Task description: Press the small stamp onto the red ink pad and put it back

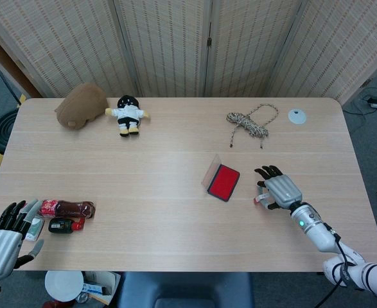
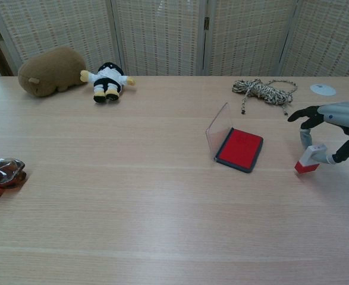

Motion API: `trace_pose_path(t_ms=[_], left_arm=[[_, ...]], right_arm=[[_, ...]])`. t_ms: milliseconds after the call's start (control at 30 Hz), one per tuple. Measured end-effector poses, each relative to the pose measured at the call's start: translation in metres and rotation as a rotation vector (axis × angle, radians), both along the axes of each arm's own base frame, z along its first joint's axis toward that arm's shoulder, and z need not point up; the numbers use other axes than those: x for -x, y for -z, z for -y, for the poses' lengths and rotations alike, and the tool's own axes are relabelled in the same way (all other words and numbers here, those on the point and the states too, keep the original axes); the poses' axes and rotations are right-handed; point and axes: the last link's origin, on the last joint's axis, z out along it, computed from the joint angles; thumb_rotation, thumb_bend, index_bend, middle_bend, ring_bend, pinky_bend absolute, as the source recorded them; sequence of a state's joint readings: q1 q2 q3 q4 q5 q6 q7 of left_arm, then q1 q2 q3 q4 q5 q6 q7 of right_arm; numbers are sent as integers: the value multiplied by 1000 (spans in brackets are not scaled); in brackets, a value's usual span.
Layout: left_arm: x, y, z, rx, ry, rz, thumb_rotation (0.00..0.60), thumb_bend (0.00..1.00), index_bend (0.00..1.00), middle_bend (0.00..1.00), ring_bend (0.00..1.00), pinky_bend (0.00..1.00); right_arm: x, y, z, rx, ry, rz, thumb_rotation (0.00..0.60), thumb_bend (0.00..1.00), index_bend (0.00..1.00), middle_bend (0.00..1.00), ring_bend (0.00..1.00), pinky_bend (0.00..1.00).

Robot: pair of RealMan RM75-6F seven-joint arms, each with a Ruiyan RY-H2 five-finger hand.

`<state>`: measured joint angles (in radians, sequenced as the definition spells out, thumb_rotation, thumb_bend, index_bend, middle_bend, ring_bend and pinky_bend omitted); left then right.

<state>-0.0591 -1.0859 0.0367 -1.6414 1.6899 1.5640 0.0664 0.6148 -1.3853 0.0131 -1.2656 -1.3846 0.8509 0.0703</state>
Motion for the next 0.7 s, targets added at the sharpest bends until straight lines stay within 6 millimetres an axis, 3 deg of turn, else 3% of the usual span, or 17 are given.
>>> trace_pose_path(t_ms=[700], left_arm=[[0,-3,3,-7,1,4,600,337,0,0,0,57]], right_arm=[[9,8,1,-8,14,-20,600,396,876,50,27,0]])
